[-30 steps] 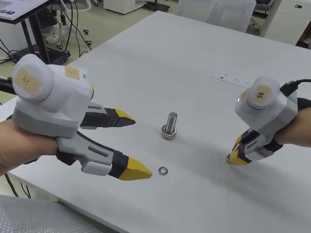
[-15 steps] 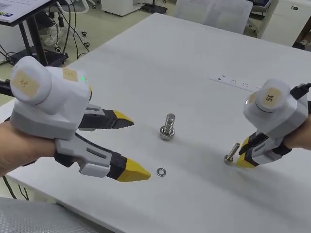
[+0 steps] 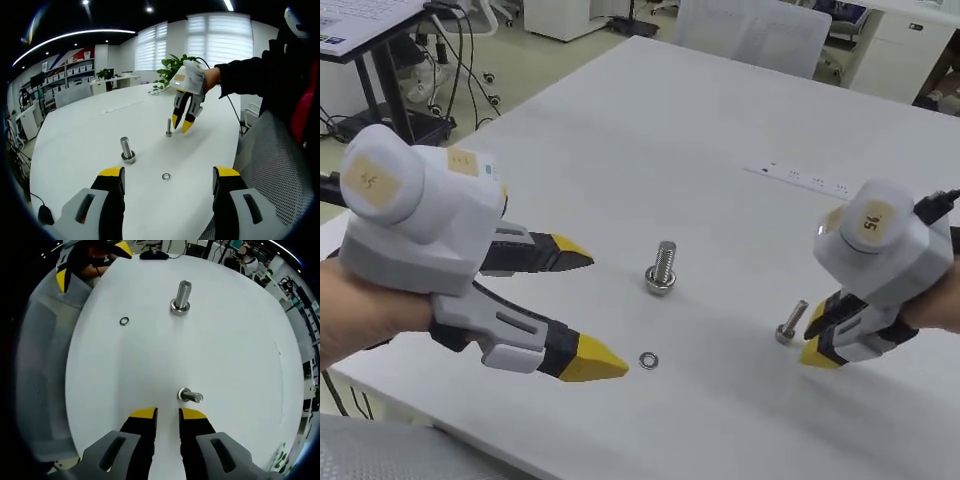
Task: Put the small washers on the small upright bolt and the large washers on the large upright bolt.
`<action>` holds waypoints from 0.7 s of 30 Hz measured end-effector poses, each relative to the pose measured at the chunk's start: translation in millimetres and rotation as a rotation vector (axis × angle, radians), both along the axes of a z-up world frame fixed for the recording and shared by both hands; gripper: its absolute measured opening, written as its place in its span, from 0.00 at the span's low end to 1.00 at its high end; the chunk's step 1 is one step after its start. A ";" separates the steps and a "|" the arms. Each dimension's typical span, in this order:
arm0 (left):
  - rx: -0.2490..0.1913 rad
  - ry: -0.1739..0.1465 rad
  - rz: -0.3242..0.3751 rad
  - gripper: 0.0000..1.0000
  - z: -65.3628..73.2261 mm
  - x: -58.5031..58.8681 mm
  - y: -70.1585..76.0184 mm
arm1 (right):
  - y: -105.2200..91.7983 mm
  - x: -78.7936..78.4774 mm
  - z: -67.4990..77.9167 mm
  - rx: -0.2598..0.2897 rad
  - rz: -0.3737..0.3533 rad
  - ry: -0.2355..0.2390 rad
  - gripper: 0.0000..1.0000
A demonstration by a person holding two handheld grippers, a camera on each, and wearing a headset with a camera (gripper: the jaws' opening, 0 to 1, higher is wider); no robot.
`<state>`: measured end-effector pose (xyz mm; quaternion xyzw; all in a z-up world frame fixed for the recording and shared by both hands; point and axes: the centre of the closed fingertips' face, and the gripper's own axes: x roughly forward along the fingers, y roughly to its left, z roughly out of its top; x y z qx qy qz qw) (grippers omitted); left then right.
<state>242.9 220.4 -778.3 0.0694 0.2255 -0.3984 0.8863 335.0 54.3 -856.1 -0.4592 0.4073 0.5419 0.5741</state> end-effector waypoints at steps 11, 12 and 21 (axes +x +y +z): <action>-0.001 -0.013 -0.005 0.70 4.1 -2.7 0.3 | 19.4 -23.1 1.7 0.010 0.061 0.015 0.18; -0.002 -0.015 -0.005 0.70 4.6 -2.7 0.3 | 21.5 -25.2 1.7 0.010 0.066 0.017 0.18; -0.003 -0.027 0.002 0.70 8.2 -4.1 2.4 | 50.6 -36.3 9.0 0.026 0.129 0.014 0.18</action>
